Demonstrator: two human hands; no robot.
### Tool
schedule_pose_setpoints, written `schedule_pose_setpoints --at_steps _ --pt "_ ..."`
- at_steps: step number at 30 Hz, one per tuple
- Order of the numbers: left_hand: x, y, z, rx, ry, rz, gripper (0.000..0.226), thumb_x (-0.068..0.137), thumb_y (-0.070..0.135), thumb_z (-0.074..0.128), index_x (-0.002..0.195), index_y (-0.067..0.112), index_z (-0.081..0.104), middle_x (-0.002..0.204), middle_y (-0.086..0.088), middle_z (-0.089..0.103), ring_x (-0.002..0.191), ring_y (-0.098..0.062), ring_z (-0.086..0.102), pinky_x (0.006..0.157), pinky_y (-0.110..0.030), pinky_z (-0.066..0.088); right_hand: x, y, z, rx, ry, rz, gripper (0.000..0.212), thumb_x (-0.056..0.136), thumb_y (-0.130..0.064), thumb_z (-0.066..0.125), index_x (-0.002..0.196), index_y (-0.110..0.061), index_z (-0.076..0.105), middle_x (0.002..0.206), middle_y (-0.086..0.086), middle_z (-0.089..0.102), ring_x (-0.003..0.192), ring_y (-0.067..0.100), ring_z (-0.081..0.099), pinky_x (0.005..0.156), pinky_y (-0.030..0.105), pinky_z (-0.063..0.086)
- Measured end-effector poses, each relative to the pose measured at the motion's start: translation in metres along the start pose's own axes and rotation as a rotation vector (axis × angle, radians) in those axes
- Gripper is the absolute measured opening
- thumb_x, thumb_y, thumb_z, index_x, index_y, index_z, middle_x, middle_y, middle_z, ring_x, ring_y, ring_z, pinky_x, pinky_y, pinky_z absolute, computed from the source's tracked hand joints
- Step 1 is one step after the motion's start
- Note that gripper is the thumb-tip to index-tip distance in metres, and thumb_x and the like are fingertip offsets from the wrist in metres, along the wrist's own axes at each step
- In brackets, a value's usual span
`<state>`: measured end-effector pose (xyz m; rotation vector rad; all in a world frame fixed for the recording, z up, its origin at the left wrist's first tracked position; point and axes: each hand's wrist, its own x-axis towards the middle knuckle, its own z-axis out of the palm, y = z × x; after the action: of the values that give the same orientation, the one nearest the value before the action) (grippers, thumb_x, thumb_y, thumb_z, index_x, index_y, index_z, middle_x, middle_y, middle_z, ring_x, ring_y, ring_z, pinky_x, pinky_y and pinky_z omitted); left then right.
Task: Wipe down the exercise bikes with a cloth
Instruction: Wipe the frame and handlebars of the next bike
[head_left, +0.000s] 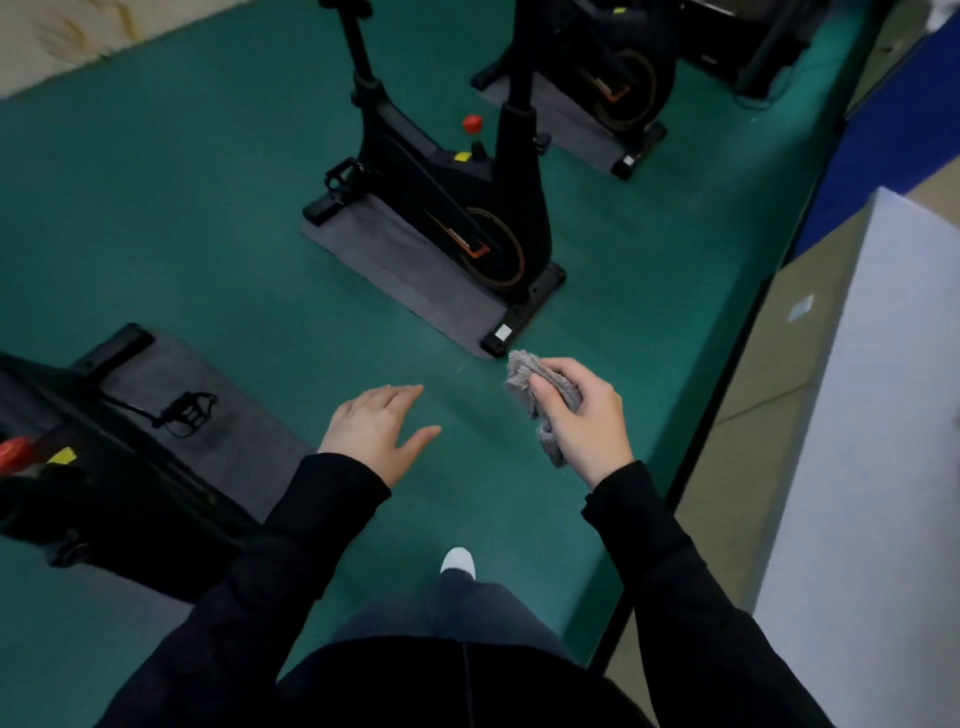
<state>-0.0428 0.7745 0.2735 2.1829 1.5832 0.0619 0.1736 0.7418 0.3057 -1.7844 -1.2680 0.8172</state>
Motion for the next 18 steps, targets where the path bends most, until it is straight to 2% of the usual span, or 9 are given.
schedule_pose_setpoints --at_steps 3,7,13,18 --pt "0.022 0.008 -0.003 -0.008 0.027 -0.054 0.058 0.092 0.048 0.047 0.142 0.021 0.036 0.144 -0.001 0.043 0.136 -0.017 0.032 0.109 -0.034 0.023 0.035 0.004 -0.004 -0.008 -0.061 -0.005 0.013 0.090 -0.020 0.063 0.101 -0.015 0.068 0.102 0.001 0.069 0.100 0.017 0.061 0.090 0.028 0.045" --pt "0.044 0.005 -0.009 -0.014 0.033 -0.120 0.059 0.092 0.049 0.047 0.142 0.021 0.036 0.145 0.000 0.042 0.136 -0.017 0.032 0.110 -0.035 0.023 0.072 0.004 -0.001 -0.004 -0.141 -0.025 0.012 0.090 -0.021 0.063 0.100 -0.017 0.067 0.100 -0.001 0.069 0.097 0.014 0.061 0.084 0.023 0.044" --pt "0.085 -0.017 -0.022 -0.033 0.039 -0.220 0.059 0.092 0.049 0.048 0.143 0.021 0.036 0.148 0.002 0.037 0.136 -0.018 0.032 0.110 -0.037 0.024 0.136 -0.006 0.018 -0.007 -0.235 -0.053 0.007 0.090 -0.022 0.063 0.093 -0.029 0.064 0.089 -0.015 0.066 0.088 0.004 0.061 0.071 0.001 0.040" --pt "0.139 -0.043 -0.033 -0.035 0.040 -0.247 0.058 0.092 0.049 0.046 0.142 0.021 0.036 0.145 0.002 0.041 0.135 -0.017 0.034 0.110 -0.036 0.026 0.202 -0.018 0.045 -0.021 -0.265 -0.077 0.007 0.089 -0.022 0.063 0.096 -0.023 0.066 0.093 -0.009 0.067 0.089 0.006 0.061 0.075 0.007 0.042"
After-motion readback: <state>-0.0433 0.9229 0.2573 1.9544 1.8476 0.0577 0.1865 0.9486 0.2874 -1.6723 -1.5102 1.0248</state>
